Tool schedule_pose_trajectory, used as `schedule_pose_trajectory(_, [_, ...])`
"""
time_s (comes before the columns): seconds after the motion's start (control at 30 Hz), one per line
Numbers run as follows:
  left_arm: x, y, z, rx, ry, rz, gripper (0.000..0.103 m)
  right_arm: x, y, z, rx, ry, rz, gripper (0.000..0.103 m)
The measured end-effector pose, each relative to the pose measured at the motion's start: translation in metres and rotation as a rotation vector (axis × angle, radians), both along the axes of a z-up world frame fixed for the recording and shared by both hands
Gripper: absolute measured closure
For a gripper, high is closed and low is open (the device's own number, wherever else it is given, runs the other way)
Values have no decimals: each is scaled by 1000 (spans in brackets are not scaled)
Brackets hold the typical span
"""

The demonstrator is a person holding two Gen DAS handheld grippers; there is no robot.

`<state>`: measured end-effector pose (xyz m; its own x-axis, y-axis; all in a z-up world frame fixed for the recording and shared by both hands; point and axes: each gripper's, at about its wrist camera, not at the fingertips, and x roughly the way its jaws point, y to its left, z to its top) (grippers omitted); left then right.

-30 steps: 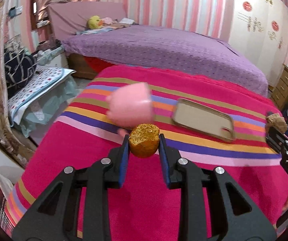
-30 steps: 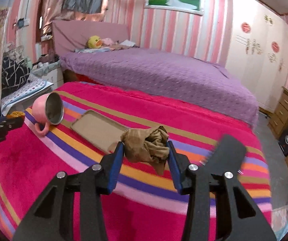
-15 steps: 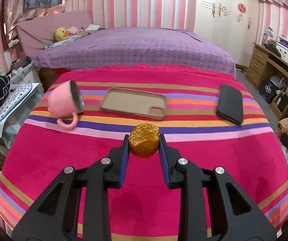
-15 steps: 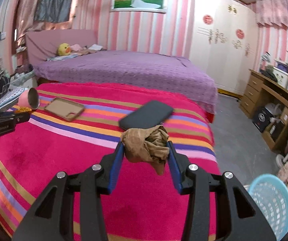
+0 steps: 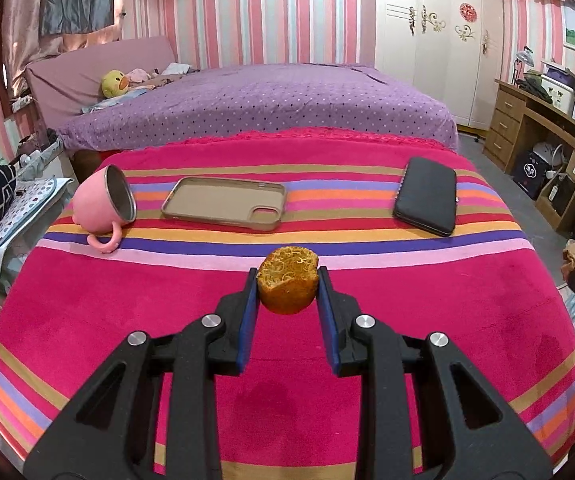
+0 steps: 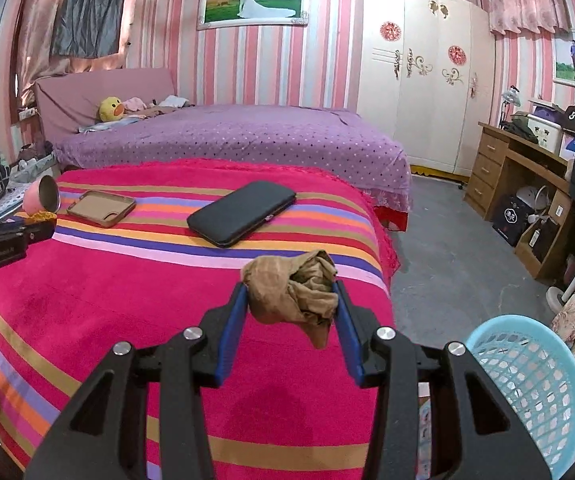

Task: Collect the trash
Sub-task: 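Carry the tangerine and brown paper over the blue basket with both tools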

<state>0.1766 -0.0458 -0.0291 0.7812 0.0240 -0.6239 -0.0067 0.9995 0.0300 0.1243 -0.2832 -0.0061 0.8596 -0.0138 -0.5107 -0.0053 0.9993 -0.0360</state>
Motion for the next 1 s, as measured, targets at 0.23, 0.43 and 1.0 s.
schedule_pose_trajectory(0.23, [-11,-33,-10,22,-7,-32,76,-10,-36,3,7,-18,-37,60])
schedule_pose_trajectory(0.43, [-22,-75,-10,10,-18,-93,76,-23,-82,6,11,-23,-100,60])
schedule_pose_trajectory(1.0, [-61,-263,-18,-67,-52,-376,76,-85,-240,-15,-26,43,-364,60])
